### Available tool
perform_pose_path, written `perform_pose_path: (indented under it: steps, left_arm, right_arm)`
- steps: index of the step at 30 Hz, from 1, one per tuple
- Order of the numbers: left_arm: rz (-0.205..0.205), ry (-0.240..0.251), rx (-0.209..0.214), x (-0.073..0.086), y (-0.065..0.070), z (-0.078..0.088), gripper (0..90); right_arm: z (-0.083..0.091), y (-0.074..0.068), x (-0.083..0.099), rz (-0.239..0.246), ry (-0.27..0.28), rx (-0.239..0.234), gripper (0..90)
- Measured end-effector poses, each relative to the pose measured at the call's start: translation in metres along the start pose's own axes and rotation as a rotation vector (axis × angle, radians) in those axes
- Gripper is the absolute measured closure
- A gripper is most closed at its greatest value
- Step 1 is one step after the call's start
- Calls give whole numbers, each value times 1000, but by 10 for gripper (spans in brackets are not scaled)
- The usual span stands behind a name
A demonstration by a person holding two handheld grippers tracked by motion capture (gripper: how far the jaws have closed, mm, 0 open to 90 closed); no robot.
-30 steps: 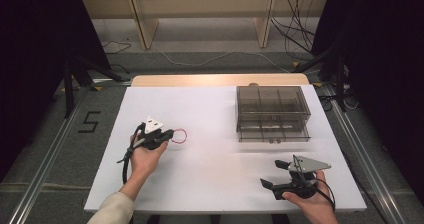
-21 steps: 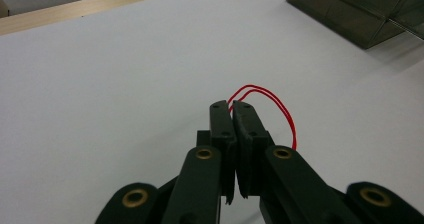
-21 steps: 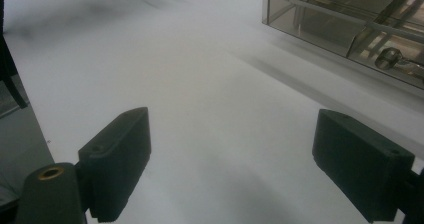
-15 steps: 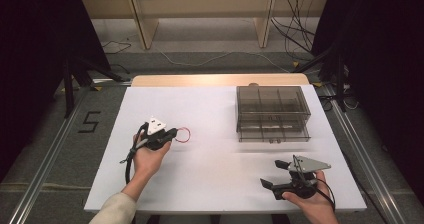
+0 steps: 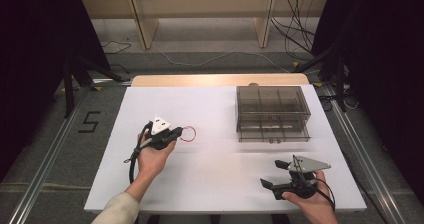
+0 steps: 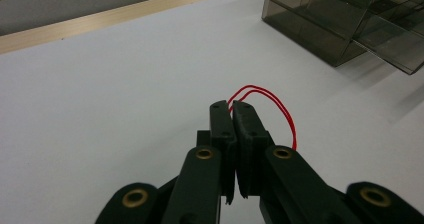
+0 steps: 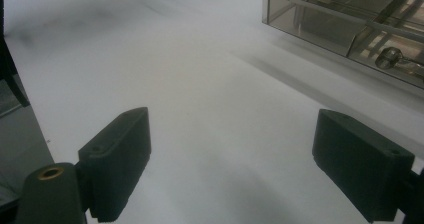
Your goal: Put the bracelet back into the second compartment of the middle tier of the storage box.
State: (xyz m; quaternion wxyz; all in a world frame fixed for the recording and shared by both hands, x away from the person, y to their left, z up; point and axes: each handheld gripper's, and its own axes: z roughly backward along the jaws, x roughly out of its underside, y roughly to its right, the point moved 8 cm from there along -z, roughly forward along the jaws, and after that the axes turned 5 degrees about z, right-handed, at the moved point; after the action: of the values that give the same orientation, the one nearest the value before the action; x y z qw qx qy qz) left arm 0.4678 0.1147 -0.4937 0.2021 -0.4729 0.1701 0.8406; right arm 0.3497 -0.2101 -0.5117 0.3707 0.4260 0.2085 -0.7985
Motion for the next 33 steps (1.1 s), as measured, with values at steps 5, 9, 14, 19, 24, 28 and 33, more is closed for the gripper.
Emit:
perform_pose_path:
  steps: [5, 9, 14, 19, 24, 28, 33]
  left_arm:
    - [-11, 9, 6, -3, 5, -1, 877]
    - [-17, 9, 11, -5, 9, -2, 877]
    - [-27, 19, 20, -9, 16, -4, 877]
    - [-34, 24, 26, -11, 21, -5, 877]
    - [-41, 26, 36, -14, 27, -7, 877]
    - [-47, 33, 46, -17, 32, -8, 877]
    - [-55, 41, 57, -21, 39, -9, 878]
  right_arm:
    - [0, 0, 0, 4, 2, -1, 165]
    - [0, 0, 0, 3, 3, -1, 164]
    - [0, 1, 0, 3, 3, -1, 165]
    - [0, 1, 0, 3, 4, -1, 165]
    - [0, 1, 0, -2, 2, 1, 165]
    - [0, 1, 0, -2, 1, 1, 165]
    - [-1, 1, 0, 1, 2, 1, 165]
